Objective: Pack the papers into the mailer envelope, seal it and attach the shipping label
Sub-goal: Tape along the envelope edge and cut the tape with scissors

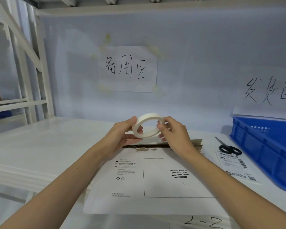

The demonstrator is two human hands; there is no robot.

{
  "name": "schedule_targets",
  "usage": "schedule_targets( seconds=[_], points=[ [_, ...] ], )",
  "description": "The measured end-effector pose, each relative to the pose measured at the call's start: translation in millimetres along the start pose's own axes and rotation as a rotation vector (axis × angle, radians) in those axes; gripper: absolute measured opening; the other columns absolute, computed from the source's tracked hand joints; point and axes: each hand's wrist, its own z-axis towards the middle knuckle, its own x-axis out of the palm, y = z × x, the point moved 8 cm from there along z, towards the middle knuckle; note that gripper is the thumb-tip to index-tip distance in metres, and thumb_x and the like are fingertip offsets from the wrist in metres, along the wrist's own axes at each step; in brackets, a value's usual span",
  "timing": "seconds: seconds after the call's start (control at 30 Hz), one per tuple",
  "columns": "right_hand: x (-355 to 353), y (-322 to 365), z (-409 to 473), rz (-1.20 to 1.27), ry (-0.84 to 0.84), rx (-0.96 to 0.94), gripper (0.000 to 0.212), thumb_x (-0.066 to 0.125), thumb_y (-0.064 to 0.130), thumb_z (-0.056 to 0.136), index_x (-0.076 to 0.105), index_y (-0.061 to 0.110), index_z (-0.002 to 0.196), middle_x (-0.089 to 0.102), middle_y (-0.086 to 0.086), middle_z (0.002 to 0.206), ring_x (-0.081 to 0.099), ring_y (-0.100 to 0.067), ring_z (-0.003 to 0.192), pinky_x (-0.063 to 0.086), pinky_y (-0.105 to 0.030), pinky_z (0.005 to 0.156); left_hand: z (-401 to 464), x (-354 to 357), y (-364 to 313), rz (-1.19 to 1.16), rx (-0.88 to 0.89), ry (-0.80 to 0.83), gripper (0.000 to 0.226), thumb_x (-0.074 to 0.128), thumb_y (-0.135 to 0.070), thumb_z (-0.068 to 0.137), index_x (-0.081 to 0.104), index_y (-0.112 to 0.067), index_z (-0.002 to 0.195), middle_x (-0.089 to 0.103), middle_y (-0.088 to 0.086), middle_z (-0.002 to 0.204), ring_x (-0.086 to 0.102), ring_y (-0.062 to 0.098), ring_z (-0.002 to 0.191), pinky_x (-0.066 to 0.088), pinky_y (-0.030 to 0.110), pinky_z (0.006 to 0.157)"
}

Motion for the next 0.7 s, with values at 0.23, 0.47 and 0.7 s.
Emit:
schedule_targets(
  seconds=[0.23,0.47,0.7],
  points=[
    [-10,36,-11,-0.413,-0.172,-0.352,0.019,0.054,0.029,0.098,0.06,0.017,0.112,0.062,-0.001,0.088,0.054,-0.022,0.079,0.048,-0.039,0.07,-2,-1,-4,0.156,0.096,-0.003,0.04,0.051,-0.046,0.098,0.075,-0.014,0.092,0.075,0.003,0.102,0.069,0.017,0.107,0.048,0.04,0.102],
    [13,53,-24,-0.591,-0.093,-0.542,0.012,0.061,0.027,0.095,0.064,0.018,0.102,0.056,0.0,0.09,0.052,-0.022,0.074,0.051,-0.039,0.058,-3,4,-3,0.24,0.092,0.005,0.035,0.066,-0.055,0.085,0.074,-0.022,0.074,0.072,-0.003,0.084,0.066,0.012,0.09,0.044,0.037,0.096],
    [16,22,-6,-0.214,0.082,-0.243,0.025,0.06,0.034,0.094,0.064,0.027,0.118,0.059,0.012,0.102,0.058,-0.009,0.082,0.049,-0.031,0.084,0,-1,-3,-0.016,0.051,0.01,0.025,0.063,-0.03,0.093,0.072,-0.011,0.08,0.066,0.008,0.082,0.063,0.02,0.083,0.052,0.042,0.09]
  ],
)
